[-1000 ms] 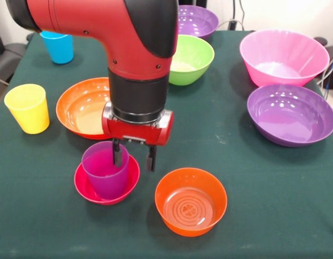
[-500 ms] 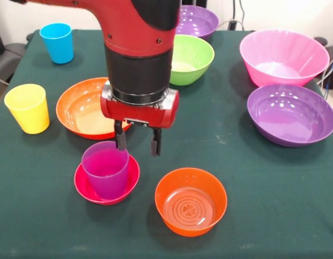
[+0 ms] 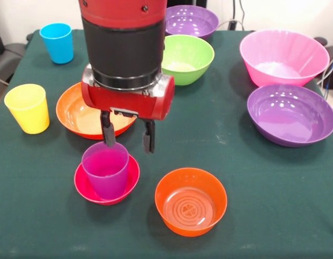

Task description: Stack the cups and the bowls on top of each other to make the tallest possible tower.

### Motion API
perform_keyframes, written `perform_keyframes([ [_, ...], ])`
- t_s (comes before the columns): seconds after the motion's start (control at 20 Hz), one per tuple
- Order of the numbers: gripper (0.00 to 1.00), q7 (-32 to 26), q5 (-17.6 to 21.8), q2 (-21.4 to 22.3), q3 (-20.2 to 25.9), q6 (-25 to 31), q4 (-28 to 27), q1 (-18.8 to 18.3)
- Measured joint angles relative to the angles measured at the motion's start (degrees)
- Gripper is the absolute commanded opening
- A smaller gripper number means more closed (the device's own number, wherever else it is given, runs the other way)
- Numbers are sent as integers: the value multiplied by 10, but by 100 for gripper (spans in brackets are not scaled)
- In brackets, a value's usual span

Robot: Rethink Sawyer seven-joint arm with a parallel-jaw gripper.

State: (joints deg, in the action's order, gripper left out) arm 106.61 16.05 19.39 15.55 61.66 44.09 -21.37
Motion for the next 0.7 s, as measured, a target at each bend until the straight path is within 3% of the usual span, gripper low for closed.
perform_keyframes([
  [0.7, 100, 0, 0, 24, 2, 19, -22, 1],
])
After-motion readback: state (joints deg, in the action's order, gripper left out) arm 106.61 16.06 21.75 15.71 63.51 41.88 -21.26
